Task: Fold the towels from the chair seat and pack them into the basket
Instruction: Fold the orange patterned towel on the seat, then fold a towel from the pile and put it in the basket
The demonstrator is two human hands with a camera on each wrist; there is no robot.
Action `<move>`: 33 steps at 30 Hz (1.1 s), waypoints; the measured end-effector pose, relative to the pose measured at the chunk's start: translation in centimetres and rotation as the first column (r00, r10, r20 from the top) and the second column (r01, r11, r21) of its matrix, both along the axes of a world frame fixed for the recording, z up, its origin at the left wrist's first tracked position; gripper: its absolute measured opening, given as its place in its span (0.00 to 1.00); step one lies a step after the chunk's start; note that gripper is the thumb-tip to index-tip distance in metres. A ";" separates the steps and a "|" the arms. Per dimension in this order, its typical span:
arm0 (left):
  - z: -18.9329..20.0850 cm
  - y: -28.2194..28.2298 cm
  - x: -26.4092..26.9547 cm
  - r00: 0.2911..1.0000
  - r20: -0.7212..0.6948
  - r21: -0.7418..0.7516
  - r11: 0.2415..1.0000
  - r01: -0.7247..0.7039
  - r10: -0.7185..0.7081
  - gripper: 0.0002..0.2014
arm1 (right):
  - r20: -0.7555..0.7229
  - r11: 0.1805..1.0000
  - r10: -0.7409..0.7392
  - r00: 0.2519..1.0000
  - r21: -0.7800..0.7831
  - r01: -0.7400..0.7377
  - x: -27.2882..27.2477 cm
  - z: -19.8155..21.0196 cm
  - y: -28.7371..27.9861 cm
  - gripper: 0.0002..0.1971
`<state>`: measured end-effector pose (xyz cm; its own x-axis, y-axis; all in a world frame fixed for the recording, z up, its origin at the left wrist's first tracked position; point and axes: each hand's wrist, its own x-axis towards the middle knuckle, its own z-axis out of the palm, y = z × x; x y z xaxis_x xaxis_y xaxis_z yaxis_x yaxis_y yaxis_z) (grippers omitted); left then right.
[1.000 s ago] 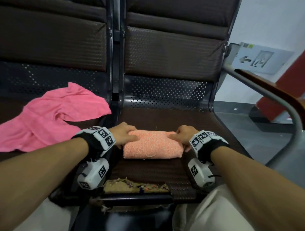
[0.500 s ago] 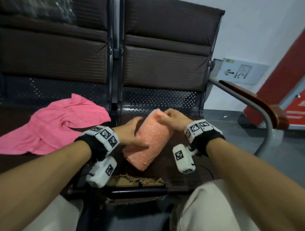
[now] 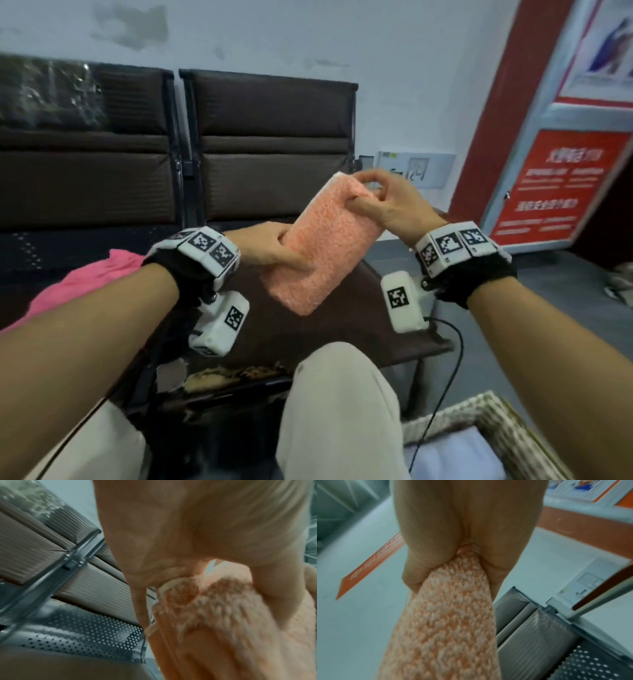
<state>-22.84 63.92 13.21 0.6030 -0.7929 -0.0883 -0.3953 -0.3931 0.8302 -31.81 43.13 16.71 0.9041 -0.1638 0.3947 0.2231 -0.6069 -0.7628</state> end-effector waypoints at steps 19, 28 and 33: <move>-25.5 -23.8 -17.7 0.760 -0.084 0.450 0.656 0.606 -0.644 0.18 | -0.640 0.736 -0.365 0.676 0.246 0.631 -26.5 -30.7 -18.5 0.16; -33.2 -22.6 -23.1 0.731 -0.146 0.700 0.453 0.552 -0.666 0.18 | -0.840 0.847 -0.412 0.354 -0.209 0.489 -28.2 -39.4 -15.5 0.22; -33.1 -22.2 -22.4 0.779 -0.011 0.719 0.537 0.442 -0.626 0.17 | -0.816 0.819 -0.511 0.269 -0.368 0.441 -27.4 -39.4 -14.4 0.24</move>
